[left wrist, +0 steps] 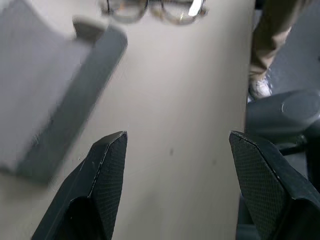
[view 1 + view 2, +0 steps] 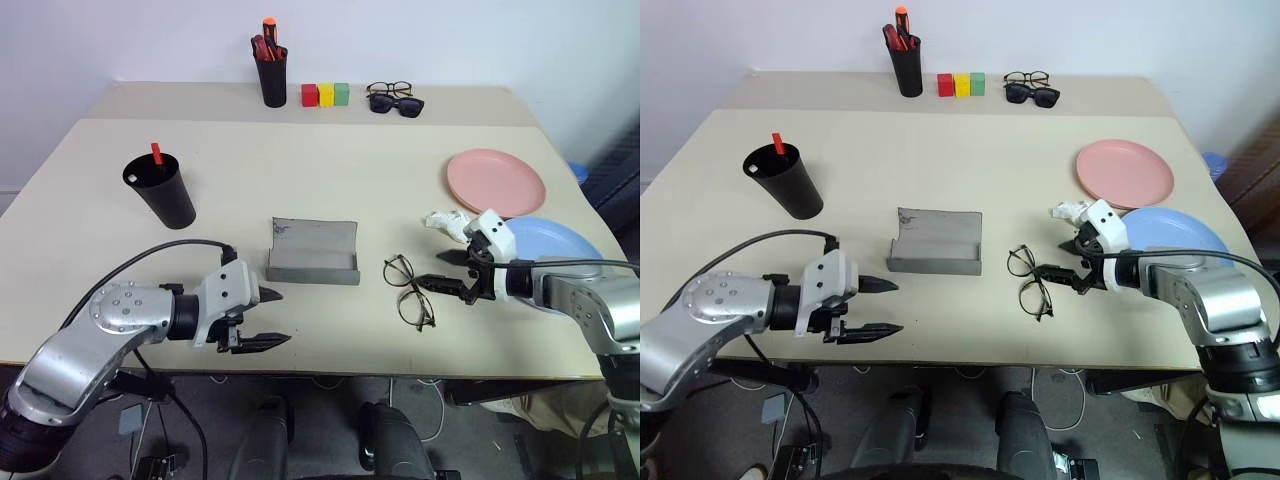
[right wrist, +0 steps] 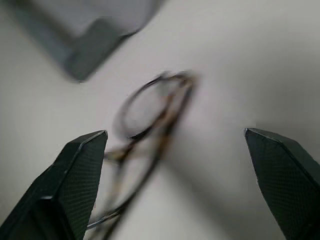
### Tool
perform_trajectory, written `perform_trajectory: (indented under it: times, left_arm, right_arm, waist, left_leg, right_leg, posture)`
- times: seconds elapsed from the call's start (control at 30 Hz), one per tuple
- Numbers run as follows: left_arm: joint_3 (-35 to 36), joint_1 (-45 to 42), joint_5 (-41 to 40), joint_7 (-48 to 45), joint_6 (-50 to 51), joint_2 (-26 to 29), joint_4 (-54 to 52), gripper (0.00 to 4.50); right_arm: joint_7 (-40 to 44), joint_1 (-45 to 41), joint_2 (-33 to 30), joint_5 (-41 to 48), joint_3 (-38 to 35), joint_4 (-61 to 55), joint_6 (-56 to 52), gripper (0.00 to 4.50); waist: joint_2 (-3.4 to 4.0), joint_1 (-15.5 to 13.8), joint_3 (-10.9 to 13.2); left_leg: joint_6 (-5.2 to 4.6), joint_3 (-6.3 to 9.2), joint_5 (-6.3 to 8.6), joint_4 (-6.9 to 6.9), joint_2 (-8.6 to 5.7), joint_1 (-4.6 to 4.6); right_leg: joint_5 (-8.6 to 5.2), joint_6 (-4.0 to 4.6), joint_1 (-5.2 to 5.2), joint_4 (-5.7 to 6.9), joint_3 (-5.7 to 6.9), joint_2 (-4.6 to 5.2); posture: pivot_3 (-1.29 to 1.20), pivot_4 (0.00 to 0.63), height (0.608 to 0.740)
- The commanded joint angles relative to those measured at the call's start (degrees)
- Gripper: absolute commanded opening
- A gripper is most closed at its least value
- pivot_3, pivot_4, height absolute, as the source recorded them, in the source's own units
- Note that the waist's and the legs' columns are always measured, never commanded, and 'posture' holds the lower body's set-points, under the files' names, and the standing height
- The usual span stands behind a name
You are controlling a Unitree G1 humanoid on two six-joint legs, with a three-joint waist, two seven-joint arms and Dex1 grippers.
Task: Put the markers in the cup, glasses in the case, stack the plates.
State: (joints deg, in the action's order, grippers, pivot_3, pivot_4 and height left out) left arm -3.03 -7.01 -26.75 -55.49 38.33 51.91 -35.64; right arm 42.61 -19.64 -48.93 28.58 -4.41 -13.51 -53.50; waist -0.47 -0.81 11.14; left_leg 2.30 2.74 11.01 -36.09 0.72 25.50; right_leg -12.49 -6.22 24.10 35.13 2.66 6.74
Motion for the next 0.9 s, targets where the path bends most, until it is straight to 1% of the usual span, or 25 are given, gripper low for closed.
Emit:
perform_trajectory:
  times: [0.03,0.1,0.17,0.2,0.27,0.33,0.37,0.43,0.63,0.73,0.9]
  left_arm:
    - [2.65,1.56,0.04,1.92,-0.88,-0.23,-1.67,3.28]
    - [2.72,2.4,0.13,2.46,-1.19,-0.52,-1.25,3.28]
    - [1.91,2.15,0.57,2.47,-1.84,-0.73,-0.47,3.28]
    - [1.41,1.79,0.71,2.6,-1.83,-0.9,-0.37,3.28]
    - [0.53,0.31,1.23,2.32,-2.35,-1.34,1.11,3.28]
    - [-0.13,-0.84,1.54,2.19,-2.63,-1.64,2.14,3.28]
    - [-0.4,-1.14,1.61,2.06,-2.69,-1.76,2.49,3.28]
    - [-1.09,-1.13,1.83,1.68,-2.97,-1.77,2.83,3.28]
    - [-2.1,-0.97,2.31,1.68,-3.11,-2.45,3.2,3.28]
    - [-2.55,-0.65,2.35,2.02,-2.76,-2.93,2.88,3.28]
    - [-3.3,0.02,2.47,2.52,-2.5,-3.36,2.34,3.28]
  right_arm:
    - [-11.25,0.94,-0.17,-4.17,-4.82,-11.77,-6.43,4.5]
    - [-19.4,0.04,3.79,-7.06,-4.38,-17.06,-11.94,4.5]
    - [-24.91,-2.18,7.67,-9.28,-2.94,-18.09,-17.03,4.5]
    - [-26.19,-2.83,8.52,-9.94,-2.62,-17.95,-18.62,4.5]
    - [-30.39,-4.75,11.17,-12.0,-2.26,-18.47,-26.03,4.5]
    - [-32.23,-6.52,12.75,-12.69,-2.68,-18.98,-33.25,4.5]
    - [-31.29,-7.1,13.64,-11.18,-3.61,-19.52,-36.14,4.5]
    - [-29.59,-6.74,14.72,-7.36,-5.28,-20.19,-38.64,4.5]
    - [-28.94,-5.6,13.14,4.59,-7.45,-20.65,-39.0,4.5]
    - [-31.59,-6.0,13.4,11.31,-8.52,-19.96,-39.0,4.5]
    - [-38.22,-7.34,14.41,21.23,-9.06,-17.49,-39.0,4.5]
  waist:
    - [0.0,0.02,0.0]
    - [-0.02,0.1,-0.02]
    - [-0.03,0.28,-0.03]
    - [-0.02,0.33,-0.03]
    - [-0.02,0.2,-0.03]
    - [-0.01,0.05,-0.02]
    - [-0.01,0.05,-0.02]
    - [-0.02,0.11,-0.02]
    - [-0.02,0.22,-0.02]
    - [-0.02,0.29,-0.03]
    - [-0.02,0.29,-0.02]
  left_leg:
    - [0.0,-0.01,0.0,-0.01,0.0,-0.01]
    - [0.0,-0.05,0.0,-0.02,0.01,-0.03]
    - [0.01,-0.08,0.01,-0.03,0.06,-0.06]
    - [0.01,-0.12,0.01,-0.03,0.08,-0.09]
    - [0.01,-0.21,0.01,-0.02,0.09,-0.07]
    - [0.01,-0.25,0.0,-0.03,0.09,-0.05]
    - [0.0,-0.27,0.0,-0.04,0.09,-0.03]
    - [0.0,-0.31,0.0,-0.01,0.09,-0.02]
    - [-0.03,-0.43,0.01,0.02,0.1,-0.06]
    - [-0.03,-0.49,0.01,0.0,0.13,-0.08]
    - [-0.03,-0.53,0.01,0.01,0.13,-0.09]
  right_leg:
    - [0.0,0.0,0.0,0.01,-0.01,0.0]
    - [-0.01,-0.02,0.02,0.01,-0.03,0.0]
    - [-0.02,-0.03,0.03,0.01,-0.03,-0.01]
    - [-0.02,-0.04,0.04,0.0,-0.04,-0.02]
    - [0.0,-0.01,0.11,0.01,-0.11,-0.01]
    - [0.12,0.19,0.15,0.01,-0.15,-0.01]
    - [0.12,0.19,0.15,0.01,-0.16,-0.01]
    - [0.12,0.18,0.16,-0.01,-0.19,-0.01]
    - [0.12,0.15,0.2,0.01,-0.29,-0.02]
    - [0.12,0.15,0.2,0.02,-0.33,-0.02]
    - [0.12,0.15,0.2,0.02,-0.36,-0.03]
  posture:
    - [0.0,0.15,0.74]
    - [0.0,0.15,0.74]
    - [0.0,0.15,0.74]
    - [0.0,0.15,0.74]
    - [0.0,0.15,0.74]
    - [0.0,0.15,0.74]
    - [0.0,0.15,0.74]
    - [0.0,0.15,0.74]
    - [0.0,0.15,0.74]
    - [0.0,0.15,0.74]
    - [0.0,0.15,0.74]
